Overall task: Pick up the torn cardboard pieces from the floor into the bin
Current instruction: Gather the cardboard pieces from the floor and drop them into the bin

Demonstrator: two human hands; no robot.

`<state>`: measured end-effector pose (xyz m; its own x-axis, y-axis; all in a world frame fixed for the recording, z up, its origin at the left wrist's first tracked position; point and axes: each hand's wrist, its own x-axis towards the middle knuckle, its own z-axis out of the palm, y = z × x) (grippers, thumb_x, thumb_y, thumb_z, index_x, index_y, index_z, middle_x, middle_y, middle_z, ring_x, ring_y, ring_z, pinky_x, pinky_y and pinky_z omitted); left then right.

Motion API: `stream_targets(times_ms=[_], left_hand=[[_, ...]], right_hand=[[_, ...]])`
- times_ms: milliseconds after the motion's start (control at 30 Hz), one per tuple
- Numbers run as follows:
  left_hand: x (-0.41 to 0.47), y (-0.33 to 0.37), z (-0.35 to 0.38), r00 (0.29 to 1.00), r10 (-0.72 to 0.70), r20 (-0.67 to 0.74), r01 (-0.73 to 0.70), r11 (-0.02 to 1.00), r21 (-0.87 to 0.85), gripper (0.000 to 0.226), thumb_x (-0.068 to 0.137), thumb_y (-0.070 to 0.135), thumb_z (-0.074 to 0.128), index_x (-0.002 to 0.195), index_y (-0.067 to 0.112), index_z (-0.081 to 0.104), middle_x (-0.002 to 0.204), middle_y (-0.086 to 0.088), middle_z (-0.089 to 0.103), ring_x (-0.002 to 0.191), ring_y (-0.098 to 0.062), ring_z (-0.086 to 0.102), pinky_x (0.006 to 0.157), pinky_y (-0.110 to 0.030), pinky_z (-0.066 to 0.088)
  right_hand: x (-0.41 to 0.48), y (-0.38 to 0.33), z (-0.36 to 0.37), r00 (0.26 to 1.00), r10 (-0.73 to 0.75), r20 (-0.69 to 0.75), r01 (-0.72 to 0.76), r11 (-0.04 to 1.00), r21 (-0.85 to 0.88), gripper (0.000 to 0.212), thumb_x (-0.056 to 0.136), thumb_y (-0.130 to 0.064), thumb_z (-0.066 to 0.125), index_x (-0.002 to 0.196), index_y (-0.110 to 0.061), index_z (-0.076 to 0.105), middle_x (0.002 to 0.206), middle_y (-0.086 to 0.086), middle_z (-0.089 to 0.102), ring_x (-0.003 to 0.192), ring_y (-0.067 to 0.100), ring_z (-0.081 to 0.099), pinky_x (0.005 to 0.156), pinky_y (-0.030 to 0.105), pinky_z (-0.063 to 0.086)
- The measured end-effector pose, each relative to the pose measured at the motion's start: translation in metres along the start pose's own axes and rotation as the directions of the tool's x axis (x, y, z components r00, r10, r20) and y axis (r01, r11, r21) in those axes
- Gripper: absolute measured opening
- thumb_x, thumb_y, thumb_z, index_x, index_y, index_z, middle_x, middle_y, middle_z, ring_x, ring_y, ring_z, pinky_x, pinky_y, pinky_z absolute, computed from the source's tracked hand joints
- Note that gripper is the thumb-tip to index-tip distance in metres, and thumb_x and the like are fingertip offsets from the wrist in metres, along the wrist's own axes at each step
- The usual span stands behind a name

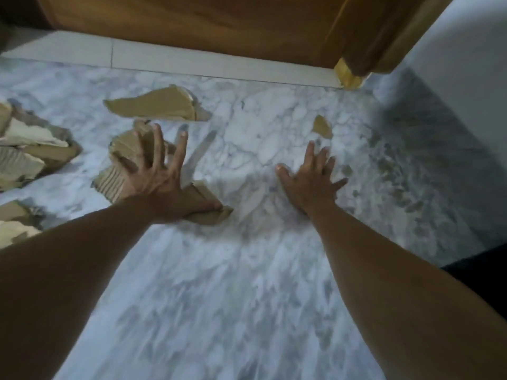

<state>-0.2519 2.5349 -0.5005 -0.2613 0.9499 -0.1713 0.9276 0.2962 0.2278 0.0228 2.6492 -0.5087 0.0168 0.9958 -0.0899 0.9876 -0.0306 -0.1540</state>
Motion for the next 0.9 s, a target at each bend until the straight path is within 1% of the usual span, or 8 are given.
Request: stream_targets(times_ms=[100, 200, 267, 333, 433, 600, 700, 900], left_hand=[[0.024, 0.001, -0.002, 0.999, -0.027, 0.023, 0.026, 0.998, 0.063, 0.146, 0.036, 0.114, 0.017, 0.150, 0.039, -0.035, 0.166, -0.005, -0.029, 0.154, -0.038, -0.017, 0.111, -0.079, -0.003], [0.033, 0.001, 0.001, 0.996, -0.059, -0.070, 0.064, 0.996, 0.070, 0.137, 0.048, 0.111, 0.012, 0.160, 0.034, -0.007, 0.168, -0.005, 0.007, 0.154, -0.032, 0.003, 0.115, -0.074, 0.003], [0.032, 0.002, 0.002, 0.985, -0.062, -0.163, 0.070, 0.997, 0.043, 0.127, 0.055, 0.109, 0.013, 0.157, 0.033, 0.017, 0.158, -0.007, 0.026, 0.148, -0.031, 0.016, 0.115, -0.071, 0.008], [0.031, 0.001, 0.003, 0.980, -0.047, -0.195, 0.056, 0.997, 0.046, 0.116, 0.062, 0.106, 0.016, 0.152, 0.034, 0.029, 0.152, -0.008, 0.034, 0.145, -0.032, 0.022, 0.116, -0.070, 0.009], [0.033, 0.000, 0.005, 0.982, -0.041, -0.184, 0.046, 0.999, 0.025, 0.110, 0.069, 0.101, 0.017, 0.154, 0.033, 0.025, 0.162, -0.007, 0.025, 0.153, -0.027, 0.011, 0.118, -0.069, 0.001], [0.022, -0.001, 0.005, 0.988, -0.053, -0.144, 0.052, 0.999, -0.016, 0.114, 0.075, 0.096, 0.006, 0.162, 0.025, -0.011, 0.171, -0.001, -0.005, 0.157, -0.021, -0.009, 0.119, -0.065, -0.005], [-0.006, -0.007, 0.007, 0.994, -0.059, -0.094, 0.056, 0.998, -0.033, 0.109, 0.079, 0.093, 0.002, 0.161, 0.023, -0.014, 0.170, 0.000, -0.016, 0.155, -0.021, -0.018, 0.118, -0.065, -0.009], [-0.060, -0.033, 0.007, 0.990, -0.088, -0.108, 0.076, 0.991, -0.109, 0.095, 0.088, 0.084, 0.010, 0.161, 0.028, -0.014, 0.169, 0.003, -0.015, 0.155, -0.021, -0.017, 0.118, -0.062, -0.013]], right_hand=[[0.036, -0.002, -0.006, 0.994, 0.104, -0.026, -0.104, 0.995, -0.001, 0.110, 0.079, -0.091, 0.024, 0.159, -0.024, -0.012, 0.163, 0.014, 0.014, 0.146, 0.041, 0.017, 0.113, 0.069, 0.008], [0.059, -0.006, -0.007, 0.976, 0.172, -0.135, -0.176, 0.984, -0.016, 0.106, 0.082, -0.088, 0.024, 0.160, -0.020, -0.002, 0.154, 0.021, 0.026, 0.135, 0.042, 0.029, 0.110, 0.063, 0.022], [0.076, -0.007, -0.005, 0.975, 0.159, -0.154, -0.164, 0.986, -0.022, 0.106, 0.081, -0.088, 0.024, 0.160, -0.022, -0.001, 0.162, 0.022, 0.015, 0.147, 0.042, 0.017, 0.115, 0.066, 0.009], [0.093, -0.010, -0.006, 0.989, 0.134, -0.070, -0.135, 0.991, -0.007, 0.109, 0.077, -0.092, 0.021, 0.160, -0.027, -0.008, 0.167, 0.016, -0.005, 0.153, 0.038, -0.004, 0.115, 0.070, -0.006], [0.109, -0.014, -0.009, 0.995, 0.093, 0.029, -0.094, 0.995, 0.039, 0.102, 0.079, -0.090, 0.016, 0.158, -0.033, -0.016, 0.168, 0.011, -0.005, 0.154, 0.035, -0.006, 0.114, 0.070, -0.008], [0.105, -0.070, -0.001, 1.000, -0.025, 0.013, 0.025, 0.999, 0.045, 0.086, 0.086, -0.084, 0.011, 0.157, -0.040, -0.011, 0.167, 0.013, 0.008, 0.152, 0.034, 0.007, 0.115, 0.070, -0.001], [0.097, -0.138, 0.002, 0.997, -0.063, 0.054, 0.057, 0.994, 0.094, 0.086, 0.082, -0.088, 0.006, 0.154, -0.047, -0.014, 0.166, 0.017, 0.006, 0.153, 0.036, 0.002, 0.112, 0.072, -0.007], [0.060, -0.252, 0.009, 0.973, -0.155, 0.173, 0.130, 0.980, 0.147, 0.088, 0.070, -0.098, 0.005, 0.147, -0.061, -0.016, 0.167, 0.017, -0.010, 0.149, 0.048, -0.014, 0.102, 0.081, -0.013]])
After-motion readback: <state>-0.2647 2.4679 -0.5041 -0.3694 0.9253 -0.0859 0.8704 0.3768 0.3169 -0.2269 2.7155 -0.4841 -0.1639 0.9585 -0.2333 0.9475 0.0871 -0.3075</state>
